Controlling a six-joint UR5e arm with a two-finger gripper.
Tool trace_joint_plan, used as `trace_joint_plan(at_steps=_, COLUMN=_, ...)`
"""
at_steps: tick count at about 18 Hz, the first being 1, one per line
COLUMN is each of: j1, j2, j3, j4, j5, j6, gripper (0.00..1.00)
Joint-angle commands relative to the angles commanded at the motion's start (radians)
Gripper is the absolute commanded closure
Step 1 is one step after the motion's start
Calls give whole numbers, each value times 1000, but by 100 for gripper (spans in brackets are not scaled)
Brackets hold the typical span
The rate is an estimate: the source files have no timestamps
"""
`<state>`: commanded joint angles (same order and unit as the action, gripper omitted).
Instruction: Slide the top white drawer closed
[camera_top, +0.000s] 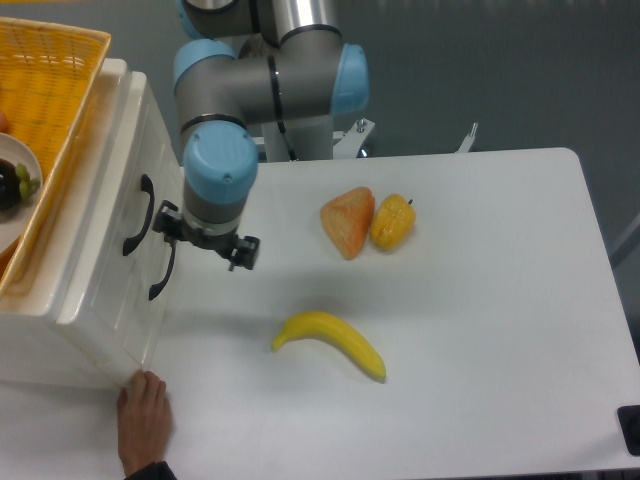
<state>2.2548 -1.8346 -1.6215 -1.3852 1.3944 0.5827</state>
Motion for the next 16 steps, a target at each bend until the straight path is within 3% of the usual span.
trace_joint_plan(at_steps=4, j1=77, j2=2, j3=8, j4=0, j5=46, j6=112, gripper=0)
trace_joint_plan(at_steps=13, j1=334, j2=6, j3=52, j4=0, j5=64, j6=310, gripper=0)
trace_joint_plan(at_steps=16, j1=411, j2=8, j3=60, j4=0, j5=115, j6=477, gripper=0)
